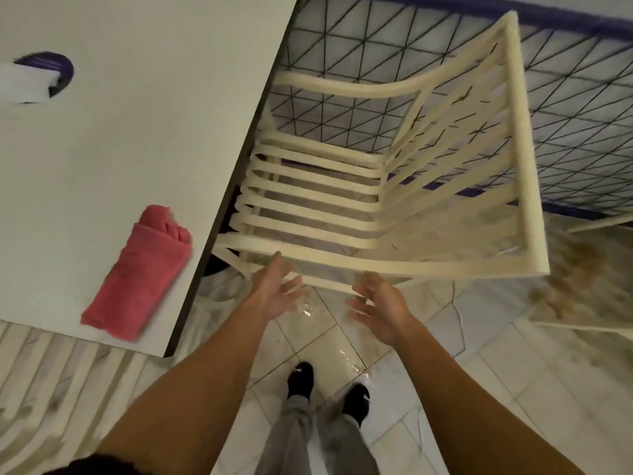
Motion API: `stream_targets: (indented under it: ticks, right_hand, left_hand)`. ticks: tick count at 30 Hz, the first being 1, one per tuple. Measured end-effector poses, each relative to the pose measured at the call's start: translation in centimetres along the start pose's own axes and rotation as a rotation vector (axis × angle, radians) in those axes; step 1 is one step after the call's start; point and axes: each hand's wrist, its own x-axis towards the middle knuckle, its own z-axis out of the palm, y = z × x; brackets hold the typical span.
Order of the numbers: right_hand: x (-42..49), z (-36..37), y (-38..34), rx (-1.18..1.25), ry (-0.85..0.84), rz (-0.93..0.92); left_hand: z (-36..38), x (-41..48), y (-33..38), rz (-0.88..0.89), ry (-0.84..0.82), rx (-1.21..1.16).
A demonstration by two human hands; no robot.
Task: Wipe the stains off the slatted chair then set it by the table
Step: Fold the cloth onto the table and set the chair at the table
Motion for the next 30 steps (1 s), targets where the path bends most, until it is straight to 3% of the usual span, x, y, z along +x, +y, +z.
stream_targets:
  ticks: [3,9,30]
  right_hand:
    - [3.5,-0.9,-0.5,0.216,-0.016,0.048]
    - [7.7,-2.4,-1.4,0.423,0.077,-0.046]
    - [3.6,-5.4,2.8,0.477,0.161,-0.055]
  left_hand:
    - [1.0,3.2,-0.2,0.013,0.041,-0.141]
    - [3.2,5.6,-1.6,0.152,0.127,-0.257]
    - [1.3,1.2,-5.9,0.129,0.207,-0.192]
